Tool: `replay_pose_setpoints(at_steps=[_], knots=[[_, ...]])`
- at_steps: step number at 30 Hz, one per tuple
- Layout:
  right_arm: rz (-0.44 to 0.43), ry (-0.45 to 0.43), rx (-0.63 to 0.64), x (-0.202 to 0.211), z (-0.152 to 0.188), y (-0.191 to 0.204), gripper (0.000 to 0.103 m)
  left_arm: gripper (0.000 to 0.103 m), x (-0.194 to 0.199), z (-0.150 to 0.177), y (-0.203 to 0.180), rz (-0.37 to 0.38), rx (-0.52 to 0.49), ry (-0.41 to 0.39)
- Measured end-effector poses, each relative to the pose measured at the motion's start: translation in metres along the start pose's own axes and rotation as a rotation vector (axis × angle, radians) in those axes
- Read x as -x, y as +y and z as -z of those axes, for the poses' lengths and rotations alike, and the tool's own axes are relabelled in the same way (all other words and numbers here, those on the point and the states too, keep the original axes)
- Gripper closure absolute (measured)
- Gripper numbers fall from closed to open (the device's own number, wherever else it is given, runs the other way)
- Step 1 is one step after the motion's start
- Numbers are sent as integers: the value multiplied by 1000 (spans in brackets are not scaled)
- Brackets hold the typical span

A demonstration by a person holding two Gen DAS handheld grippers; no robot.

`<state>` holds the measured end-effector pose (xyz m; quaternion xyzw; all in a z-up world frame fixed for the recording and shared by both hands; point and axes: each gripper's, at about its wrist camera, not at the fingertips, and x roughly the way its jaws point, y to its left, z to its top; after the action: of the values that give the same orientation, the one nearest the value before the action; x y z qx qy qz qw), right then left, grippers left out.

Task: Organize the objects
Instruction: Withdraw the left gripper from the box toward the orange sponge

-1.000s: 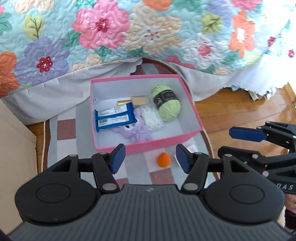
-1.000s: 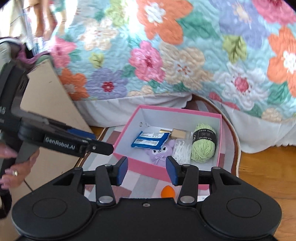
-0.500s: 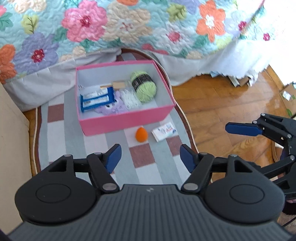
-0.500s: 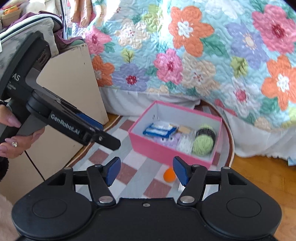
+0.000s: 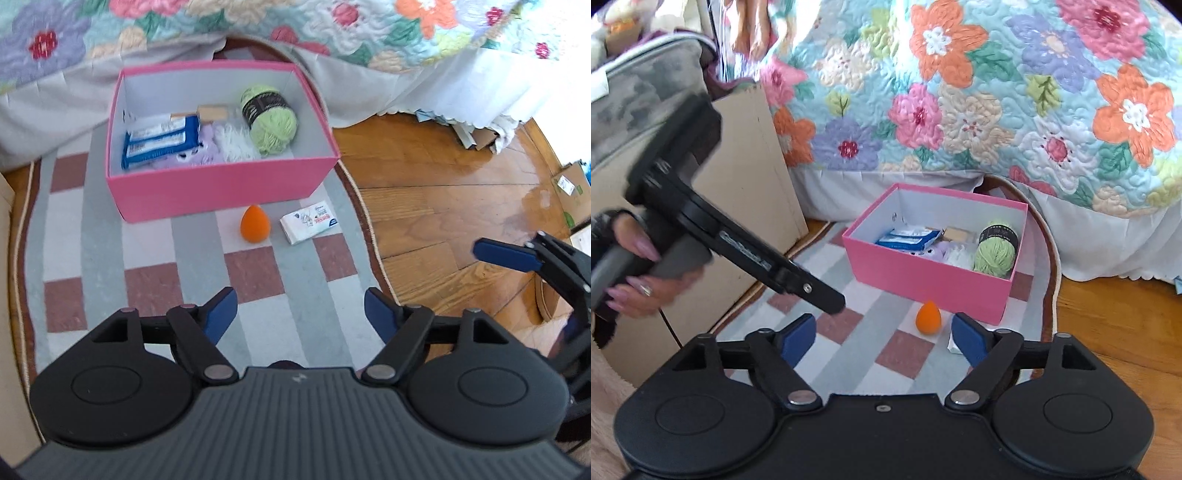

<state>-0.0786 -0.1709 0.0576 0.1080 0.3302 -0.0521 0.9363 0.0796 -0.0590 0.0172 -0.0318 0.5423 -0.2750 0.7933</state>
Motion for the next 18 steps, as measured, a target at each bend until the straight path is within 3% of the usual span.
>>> replay_pose_setpoints(at_steps=[10,15,18], knots=[[79,-32,-11,-47,30,-29,7,9,-55,-4,9,17,23,-36],[154,-4,-49,-85,42,-50,7,8,-84,0,9,-6,-11,-67],[156,8,-58,-104,50,-63,7,8,-104,1,10,-18,-38,-70]])
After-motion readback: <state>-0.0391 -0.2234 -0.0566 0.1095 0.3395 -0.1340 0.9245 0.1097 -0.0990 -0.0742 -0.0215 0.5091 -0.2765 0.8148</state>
